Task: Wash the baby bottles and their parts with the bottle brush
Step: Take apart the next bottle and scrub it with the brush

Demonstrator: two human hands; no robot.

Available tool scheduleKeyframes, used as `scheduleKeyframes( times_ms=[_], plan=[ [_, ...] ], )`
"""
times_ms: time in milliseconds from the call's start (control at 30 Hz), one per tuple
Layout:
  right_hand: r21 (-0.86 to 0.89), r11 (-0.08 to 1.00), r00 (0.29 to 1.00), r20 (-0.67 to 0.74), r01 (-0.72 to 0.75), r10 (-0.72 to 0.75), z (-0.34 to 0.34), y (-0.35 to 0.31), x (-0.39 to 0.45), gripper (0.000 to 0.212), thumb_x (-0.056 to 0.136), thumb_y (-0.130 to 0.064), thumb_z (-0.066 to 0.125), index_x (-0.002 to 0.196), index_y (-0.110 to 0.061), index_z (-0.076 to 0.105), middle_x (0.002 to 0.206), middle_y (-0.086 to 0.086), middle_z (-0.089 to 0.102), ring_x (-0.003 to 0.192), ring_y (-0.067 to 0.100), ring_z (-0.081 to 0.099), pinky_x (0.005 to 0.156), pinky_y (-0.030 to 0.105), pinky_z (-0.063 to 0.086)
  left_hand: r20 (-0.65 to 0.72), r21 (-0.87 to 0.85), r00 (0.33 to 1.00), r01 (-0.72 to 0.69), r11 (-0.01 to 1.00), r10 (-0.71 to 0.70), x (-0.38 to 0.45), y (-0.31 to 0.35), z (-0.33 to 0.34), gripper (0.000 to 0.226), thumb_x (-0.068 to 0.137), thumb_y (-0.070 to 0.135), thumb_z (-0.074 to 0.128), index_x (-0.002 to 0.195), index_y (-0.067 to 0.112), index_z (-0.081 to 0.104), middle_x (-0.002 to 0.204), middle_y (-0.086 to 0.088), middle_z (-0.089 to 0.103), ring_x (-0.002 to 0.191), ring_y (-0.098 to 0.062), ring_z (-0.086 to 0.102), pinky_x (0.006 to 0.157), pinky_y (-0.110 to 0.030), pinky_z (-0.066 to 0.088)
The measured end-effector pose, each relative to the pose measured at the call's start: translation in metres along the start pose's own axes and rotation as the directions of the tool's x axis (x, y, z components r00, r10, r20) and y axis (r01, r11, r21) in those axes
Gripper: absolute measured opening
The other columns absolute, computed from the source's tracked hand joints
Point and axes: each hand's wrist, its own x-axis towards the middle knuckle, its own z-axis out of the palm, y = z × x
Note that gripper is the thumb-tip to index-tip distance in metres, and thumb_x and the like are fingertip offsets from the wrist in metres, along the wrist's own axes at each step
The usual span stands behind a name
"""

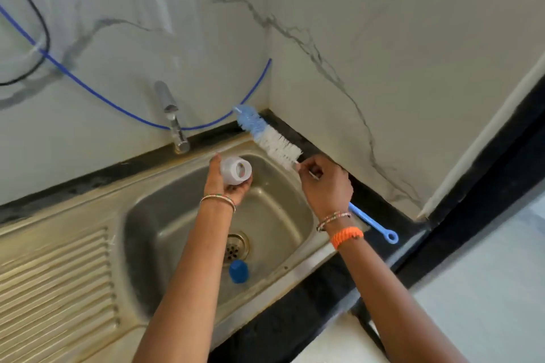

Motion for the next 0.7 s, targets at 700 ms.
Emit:
scheduleKeyframes(
  times_ms=[700],
  plan=[
    [0.050, 0.476, 0.477, -0.171, 0.878, -0.862, 0.046, -0.087, -0.008, 0.018, 0.078, -0.013, 0.057, 0.064, -0.018, 0.067, 0.060, -0.006, 0.062, 0.053, 0.017, 0.056, 0.045, 0.021, 0.033, -0.273, -0.222, 0.811, -0.577, 0.786, 0.517, -0.023, 0.191, -0.104, 0.051, 0.088, 0.044, 0.059, 0.129, 0.016, 0.049, 0.123, -0.010, 0.057, 0.097, -0.026, 0.063, 0.062, -0.040, 0.053]
  ],
)
